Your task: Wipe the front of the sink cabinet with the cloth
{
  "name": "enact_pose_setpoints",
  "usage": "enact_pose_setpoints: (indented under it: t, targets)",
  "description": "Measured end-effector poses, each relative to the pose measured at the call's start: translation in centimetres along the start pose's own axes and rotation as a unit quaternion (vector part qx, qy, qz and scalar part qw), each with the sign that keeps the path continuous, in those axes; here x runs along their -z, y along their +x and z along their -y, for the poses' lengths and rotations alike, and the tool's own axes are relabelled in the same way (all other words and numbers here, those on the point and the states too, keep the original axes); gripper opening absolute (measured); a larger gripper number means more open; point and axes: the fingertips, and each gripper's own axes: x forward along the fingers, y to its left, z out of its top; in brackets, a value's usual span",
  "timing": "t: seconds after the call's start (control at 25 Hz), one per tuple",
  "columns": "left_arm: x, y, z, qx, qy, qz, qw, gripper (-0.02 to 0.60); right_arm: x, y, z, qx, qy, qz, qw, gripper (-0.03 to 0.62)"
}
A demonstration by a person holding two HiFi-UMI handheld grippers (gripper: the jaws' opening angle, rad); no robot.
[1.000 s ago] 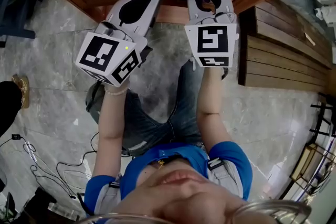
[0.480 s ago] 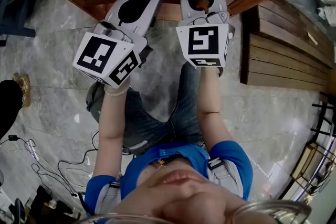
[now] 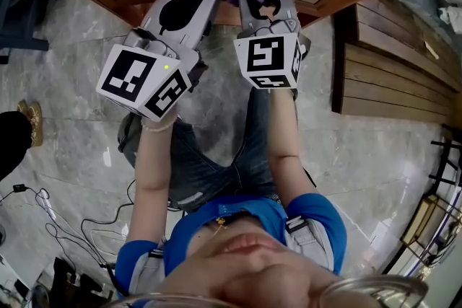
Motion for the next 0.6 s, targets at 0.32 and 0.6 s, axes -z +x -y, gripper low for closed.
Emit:
enact_pose_setpoints:
  t: [0.32, 0.6]
  targets:
    - [0.10, 0.03, 0.21, 0.003, 0.002, -0.002, 1.0000, 0.000, 0.14, -0.07, 0.09, -0.008, 0.004, 0.005, 1.000, 0.061]
    - [0.10, 0.13, 0.37, 0.007, 0.002, -0.001, 1.0000, 0.000, 0.57, -0.49, 0.79, -0.010, 0.006, 0.001, 1.000, 0.061]
